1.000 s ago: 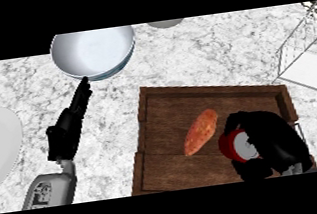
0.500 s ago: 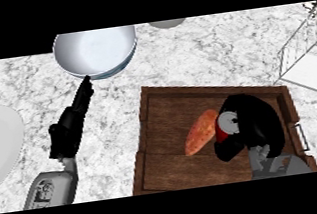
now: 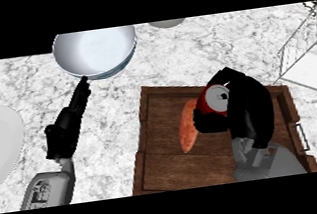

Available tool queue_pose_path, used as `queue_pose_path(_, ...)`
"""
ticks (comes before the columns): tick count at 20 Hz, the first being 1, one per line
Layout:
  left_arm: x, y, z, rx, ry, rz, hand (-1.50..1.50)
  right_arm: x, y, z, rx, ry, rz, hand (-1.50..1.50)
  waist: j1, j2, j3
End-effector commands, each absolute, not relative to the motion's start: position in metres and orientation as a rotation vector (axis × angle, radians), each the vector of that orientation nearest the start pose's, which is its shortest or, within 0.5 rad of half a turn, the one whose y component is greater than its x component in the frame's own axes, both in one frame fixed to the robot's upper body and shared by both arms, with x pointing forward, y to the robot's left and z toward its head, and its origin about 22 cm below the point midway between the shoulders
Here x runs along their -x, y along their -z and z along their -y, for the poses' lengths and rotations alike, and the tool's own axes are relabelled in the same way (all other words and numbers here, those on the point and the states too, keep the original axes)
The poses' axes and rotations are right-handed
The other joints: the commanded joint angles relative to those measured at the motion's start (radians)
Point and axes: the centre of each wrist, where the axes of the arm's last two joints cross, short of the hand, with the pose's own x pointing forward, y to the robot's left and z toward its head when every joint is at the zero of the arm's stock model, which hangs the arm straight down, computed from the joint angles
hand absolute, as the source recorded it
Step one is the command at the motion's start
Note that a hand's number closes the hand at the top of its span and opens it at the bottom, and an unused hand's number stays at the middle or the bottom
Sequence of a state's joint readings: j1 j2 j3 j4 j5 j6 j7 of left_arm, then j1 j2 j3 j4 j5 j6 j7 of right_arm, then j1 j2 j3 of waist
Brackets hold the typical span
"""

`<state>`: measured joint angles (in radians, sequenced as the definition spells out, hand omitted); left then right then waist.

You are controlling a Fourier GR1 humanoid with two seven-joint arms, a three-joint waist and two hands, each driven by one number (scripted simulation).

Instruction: Pick the can from the tray and place it in the tiered shelf

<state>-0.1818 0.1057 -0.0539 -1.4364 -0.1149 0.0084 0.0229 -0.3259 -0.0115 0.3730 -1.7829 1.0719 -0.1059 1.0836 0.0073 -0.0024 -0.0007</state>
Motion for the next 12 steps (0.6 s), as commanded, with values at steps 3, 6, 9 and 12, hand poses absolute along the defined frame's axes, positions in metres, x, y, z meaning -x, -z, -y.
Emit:
queue_pose_path(3, -0.285, -0.008, -0.231, -0.117, 0.262, 1.573, 0.00, -0.243, -0.180, 0.092, 1.029, -0.085, 1.311, 1.50, -0.007, -0.001, -0.001)
queue_pose_path(6, -0.272, -0.003, -0.230, -0.082, 0.263, 1.573, 0.00, -0.244, -0.194, 0.092, 1.124, -0.032, 1.284, 1.50, -0.003, -0.003, -0.001)
queue_pose_path(9, -0.281, -0.013, -0.222, -0.114, 0.266, 1.557, 0.00, -0.238, -0.207, 0.093, 1.267, -0.021, 1.255, 1.50, -0.012, -0.006, -0.001)
queue_pose_path(12, -0.289, -0.011, -0.229, -0.124, 0.264, 1.559, 0.00, -0.248, -0.233, 0.103, 1.344, 0.024, 1.266, 1.50, -0.014, -0.001, -0.002)
